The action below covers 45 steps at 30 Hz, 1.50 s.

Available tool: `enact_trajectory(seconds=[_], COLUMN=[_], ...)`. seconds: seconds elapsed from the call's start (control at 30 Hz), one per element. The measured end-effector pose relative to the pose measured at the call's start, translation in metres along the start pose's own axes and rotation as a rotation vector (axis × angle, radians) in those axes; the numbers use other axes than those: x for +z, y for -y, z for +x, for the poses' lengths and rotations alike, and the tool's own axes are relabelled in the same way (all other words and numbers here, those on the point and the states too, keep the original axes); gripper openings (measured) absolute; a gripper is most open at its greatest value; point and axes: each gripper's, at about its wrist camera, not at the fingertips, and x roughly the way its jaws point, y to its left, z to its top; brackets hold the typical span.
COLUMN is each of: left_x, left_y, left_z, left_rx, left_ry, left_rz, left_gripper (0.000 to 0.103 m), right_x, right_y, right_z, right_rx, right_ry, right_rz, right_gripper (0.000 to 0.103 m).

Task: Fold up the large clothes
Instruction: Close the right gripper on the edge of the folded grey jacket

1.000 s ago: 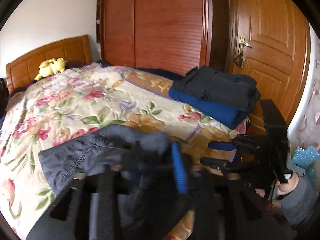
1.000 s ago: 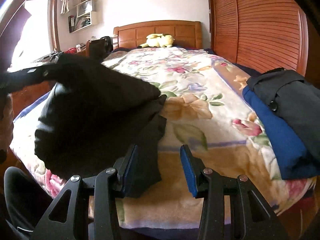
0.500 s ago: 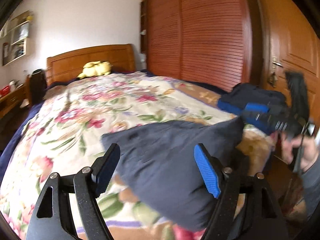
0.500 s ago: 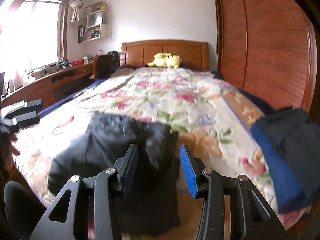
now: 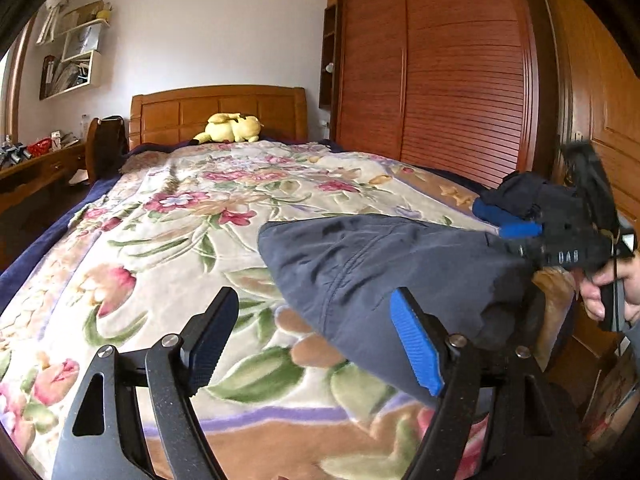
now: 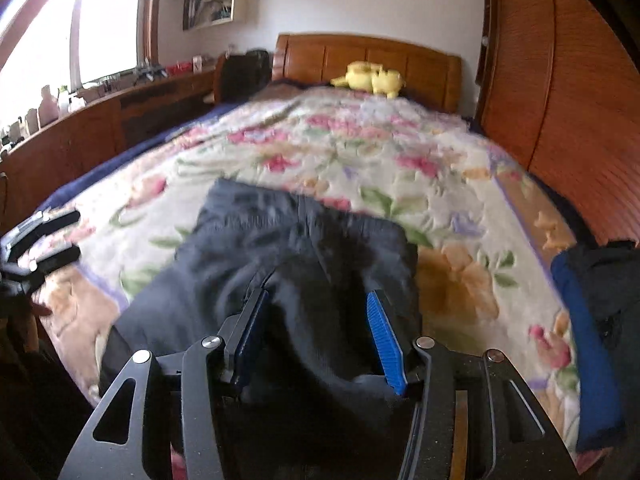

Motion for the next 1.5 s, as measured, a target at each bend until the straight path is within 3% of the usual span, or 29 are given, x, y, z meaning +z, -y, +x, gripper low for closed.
enact_trajectory(seconds=[0.17, 0.33, 0.57, 0.93, 1.2, 1.27, 1.33, 1.5], left_x=[-0.011, -0.016, -0.018, -0.019, -0.018, -0.019, -0.019, -0.022], left_y=[-0.006, -0.005, -0.005, -0.007, -0.015, -0.016, -0.017, -0.019], left_z=[0.001, 0.006, 0.002, 0.005, 0.007, 0.007, 0.009, 0.011], left_rx=[-0.008, 0.004, 0.01, 0.015, 0.021, 0.022, 0.022, 0.024], left_ry=[-0.006, -0.013, -0.002, -0.011, -0.012, -0.015, -0.018, -0.029], left_rz=[-0.005, 0.004, 0.005, -0.002, -0.021, -0.023, -0.023, -0.018], left_gripper=[0.079, 0.079, 0.079, 0.079, 0.079, 0.079, 0.079, 0.079], right_x=[-0.019, -0.021, -0.024, 0.019, 0.049, 0.053, 0.058, 0.052], right_y=[0.003, 0.014, 0.003, 0.002, -0.009, -0.006, -0.003, 0.009], right_z=[0.021, 0.02, 0.012, -0.003, 0.043, 0.06, 0.075, 0.114], right_rx=[0.0, 0.027, -0.001, 0.006, 0.034, 0.04, 0.027, 0.107], right_ry=[-0.086, -0.086, -0.086, -0.012, -0.065, -0.098, -0.13, -0.252], right_rz=[0.027, 0.081, 0.037, 0.0, -0.021, -0.011, 0.002, 0.081], right_gripper=[0.053, 0.053, 0.053, 0.053, 0.054, 0.066, 0.07, 0.071])
